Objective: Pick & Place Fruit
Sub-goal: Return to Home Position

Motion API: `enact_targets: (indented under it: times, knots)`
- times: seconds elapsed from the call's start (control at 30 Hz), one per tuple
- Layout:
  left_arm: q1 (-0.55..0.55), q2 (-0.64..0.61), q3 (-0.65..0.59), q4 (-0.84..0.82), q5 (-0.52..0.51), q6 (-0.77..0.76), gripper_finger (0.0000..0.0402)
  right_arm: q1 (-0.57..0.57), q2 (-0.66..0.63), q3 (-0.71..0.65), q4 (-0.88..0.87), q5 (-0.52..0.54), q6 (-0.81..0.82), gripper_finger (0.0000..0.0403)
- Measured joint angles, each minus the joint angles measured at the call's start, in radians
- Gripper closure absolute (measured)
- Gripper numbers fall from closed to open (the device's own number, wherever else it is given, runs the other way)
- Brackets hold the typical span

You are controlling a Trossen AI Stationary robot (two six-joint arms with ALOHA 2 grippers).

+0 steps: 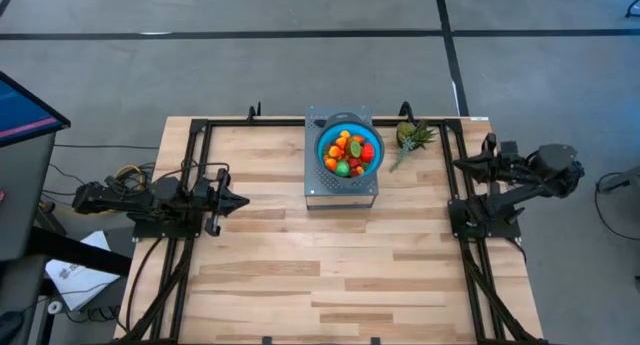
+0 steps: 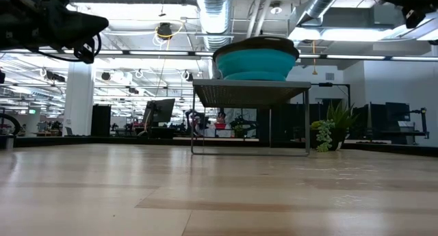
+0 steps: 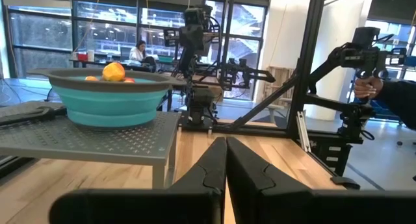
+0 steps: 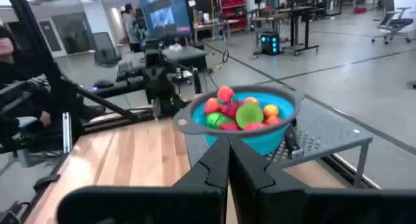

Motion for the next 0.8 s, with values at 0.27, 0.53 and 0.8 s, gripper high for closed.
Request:
enact_targets:
  times: [0.27,0.53,0.8]
  knots:
    - [0.000,-0.002,0.000,0.000,0.000,0.001,0.0399,0.000,0.000,-0.068,0.041,0.063,0.057,0.0403]
    - [0.000,-0.002,0.000,0.000,0.000,0.001,0.0399,0.001,0.000,-0.139,0.253,0.049,0.016,0.0403]
    - [0.000,-0.002,0.000,0.000,0.000,0.000,0.0399,0.009,-0.001,-0.313,0.530,-0.100,-0.078,0.0403]
